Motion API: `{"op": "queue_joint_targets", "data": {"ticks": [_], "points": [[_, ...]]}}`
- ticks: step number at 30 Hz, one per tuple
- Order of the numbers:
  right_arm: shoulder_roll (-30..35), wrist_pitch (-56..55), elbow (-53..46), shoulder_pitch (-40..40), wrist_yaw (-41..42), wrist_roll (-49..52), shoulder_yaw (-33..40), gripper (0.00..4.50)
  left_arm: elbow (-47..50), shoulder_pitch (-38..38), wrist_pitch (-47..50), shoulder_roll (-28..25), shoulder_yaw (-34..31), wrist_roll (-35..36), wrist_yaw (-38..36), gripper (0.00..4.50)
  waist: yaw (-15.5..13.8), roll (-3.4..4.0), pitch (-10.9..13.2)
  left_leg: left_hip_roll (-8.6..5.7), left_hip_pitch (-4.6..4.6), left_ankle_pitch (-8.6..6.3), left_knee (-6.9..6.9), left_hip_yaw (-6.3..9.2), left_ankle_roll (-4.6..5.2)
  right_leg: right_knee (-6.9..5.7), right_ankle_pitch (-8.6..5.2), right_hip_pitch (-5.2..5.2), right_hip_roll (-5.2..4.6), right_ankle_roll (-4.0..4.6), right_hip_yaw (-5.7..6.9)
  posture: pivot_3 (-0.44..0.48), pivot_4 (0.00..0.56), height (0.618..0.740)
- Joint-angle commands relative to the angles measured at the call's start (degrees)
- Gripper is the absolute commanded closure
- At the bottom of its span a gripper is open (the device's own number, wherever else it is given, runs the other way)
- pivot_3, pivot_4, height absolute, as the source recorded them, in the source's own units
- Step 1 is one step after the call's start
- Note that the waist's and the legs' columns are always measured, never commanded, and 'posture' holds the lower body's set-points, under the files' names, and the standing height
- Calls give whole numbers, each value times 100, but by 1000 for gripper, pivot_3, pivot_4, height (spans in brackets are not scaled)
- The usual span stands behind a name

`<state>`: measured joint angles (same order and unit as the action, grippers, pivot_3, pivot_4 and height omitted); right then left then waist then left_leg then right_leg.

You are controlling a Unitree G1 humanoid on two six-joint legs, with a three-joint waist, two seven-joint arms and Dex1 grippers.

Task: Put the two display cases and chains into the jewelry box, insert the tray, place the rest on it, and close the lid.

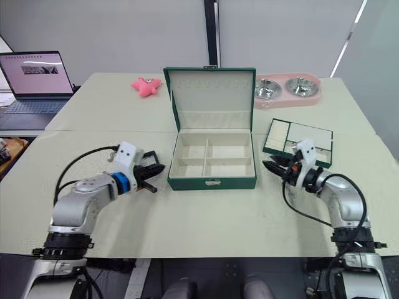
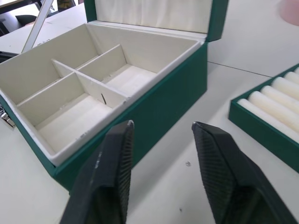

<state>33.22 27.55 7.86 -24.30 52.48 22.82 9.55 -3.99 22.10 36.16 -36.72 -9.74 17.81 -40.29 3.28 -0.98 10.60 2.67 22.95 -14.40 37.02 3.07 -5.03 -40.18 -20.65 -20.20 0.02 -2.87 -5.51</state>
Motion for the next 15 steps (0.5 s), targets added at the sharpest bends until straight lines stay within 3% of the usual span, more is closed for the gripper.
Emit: {"op": "queue_joint_targets", "data": {"ticks": [1,4,5,12,15], "points": [[799,-231,67,361,419,234,805,1179,43,-541,-281,-808,-991,238,-500,3594,-5,1,1,-1,2,0,-4,-1,0,9,0,-1,-2,0,1,0,150,740],[1312,-396,248,725,600,150,1018,145,-465,-996,-557,-1347,-1473,184,-683,2646,-1,1,1,-1,1,-3,-8,-4,5,21,0,2,-6,0,0,0,150,740],[1473,-467,348,858,648,95,1115,0,-593,-1169,-658,-1502,-1609,109,-705,2308,-1,1,1,-1,-1,-3,-8,-4,5,20,0,3,-5,0,0,0,150,740],[2046,-744,971,1396,765,97,1632,0,-1703,-1773,-1375,-2207,-2209,-71,-879,74,0,2,3,0,-6,-4,-7,-5,6,19,-1,7,-3,0,0,0,150,740],[2145,-888,1144,1571,776,46,1714,0,-2298,-1861,-1738,-2394,-2273,-173,-904,32,2,3,4,1,-6,-4,-8,-5,6,18,-1,6,-2,0,-1,0,150,740]]}}
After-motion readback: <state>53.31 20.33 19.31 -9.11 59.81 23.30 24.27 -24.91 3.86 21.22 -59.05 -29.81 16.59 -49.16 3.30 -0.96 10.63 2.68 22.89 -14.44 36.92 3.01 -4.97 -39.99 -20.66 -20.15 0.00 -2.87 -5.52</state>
